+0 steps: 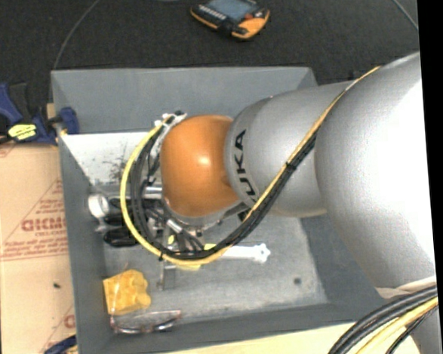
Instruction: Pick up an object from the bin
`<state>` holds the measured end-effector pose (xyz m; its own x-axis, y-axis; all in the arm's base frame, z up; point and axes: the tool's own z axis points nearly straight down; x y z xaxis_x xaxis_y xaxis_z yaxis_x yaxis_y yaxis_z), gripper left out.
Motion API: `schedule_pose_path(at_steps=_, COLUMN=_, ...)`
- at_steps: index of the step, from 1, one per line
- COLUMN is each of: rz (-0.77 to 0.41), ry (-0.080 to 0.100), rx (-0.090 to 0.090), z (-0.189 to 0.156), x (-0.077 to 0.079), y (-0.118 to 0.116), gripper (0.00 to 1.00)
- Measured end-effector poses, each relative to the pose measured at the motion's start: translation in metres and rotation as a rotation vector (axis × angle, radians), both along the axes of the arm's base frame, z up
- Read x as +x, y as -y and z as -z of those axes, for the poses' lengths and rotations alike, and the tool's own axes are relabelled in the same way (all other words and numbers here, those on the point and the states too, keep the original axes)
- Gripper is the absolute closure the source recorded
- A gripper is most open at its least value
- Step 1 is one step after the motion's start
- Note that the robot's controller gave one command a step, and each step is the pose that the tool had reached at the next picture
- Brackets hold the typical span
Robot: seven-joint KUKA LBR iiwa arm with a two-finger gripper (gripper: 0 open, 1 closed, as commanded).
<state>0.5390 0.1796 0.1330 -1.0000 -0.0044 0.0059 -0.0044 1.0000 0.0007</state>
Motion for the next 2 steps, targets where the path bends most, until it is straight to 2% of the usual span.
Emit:
schedule_pose_path(at_steps=1, rz=0.004, ry=0.008, rx=0.002, z=-0.005, x=0.002, y=0.001, gripper=0.0)
schedule_pose_path(at_steps=2, rz=-0.135, ry=0.01, rx=0.002, z=0.062, x=-0.028, y=-0.036, gripper=0.0)
